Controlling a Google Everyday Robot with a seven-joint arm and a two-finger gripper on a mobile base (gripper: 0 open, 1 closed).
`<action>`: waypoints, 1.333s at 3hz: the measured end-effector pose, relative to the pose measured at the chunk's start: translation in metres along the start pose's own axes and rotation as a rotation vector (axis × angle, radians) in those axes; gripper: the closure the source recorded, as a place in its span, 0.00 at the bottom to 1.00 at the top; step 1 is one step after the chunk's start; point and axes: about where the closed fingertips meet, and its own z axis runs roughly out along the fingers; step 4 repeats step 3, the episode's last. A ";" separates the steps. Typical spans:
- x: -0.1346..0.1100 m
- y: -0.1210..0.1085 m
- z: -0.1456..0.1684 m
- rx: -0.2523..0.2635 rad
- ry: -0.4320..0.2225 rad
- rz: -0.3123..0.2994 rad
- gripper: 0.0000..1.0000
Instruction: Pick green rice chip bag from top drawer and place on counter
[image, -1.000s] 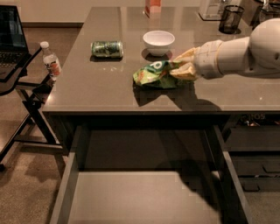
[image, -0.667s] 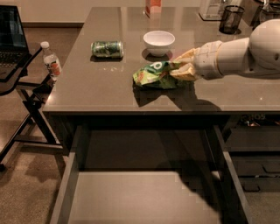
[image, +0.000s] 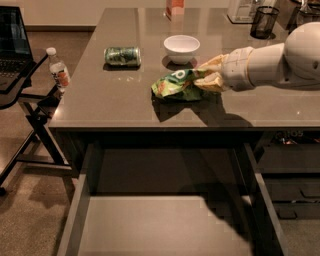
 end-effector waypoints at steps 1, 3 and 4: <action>0.000 0.000 0.000 0.000 0.000 0.000 0.13; 0.000 0.000 0.000 0.000 0.000 0.000 0.00; 0.000 0.000 0.000 0.000 0.000 0.000 0.00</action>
Offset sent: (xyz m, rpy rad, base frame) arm 0.0000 0.0000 0.0000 0.0000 0.0000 0.0000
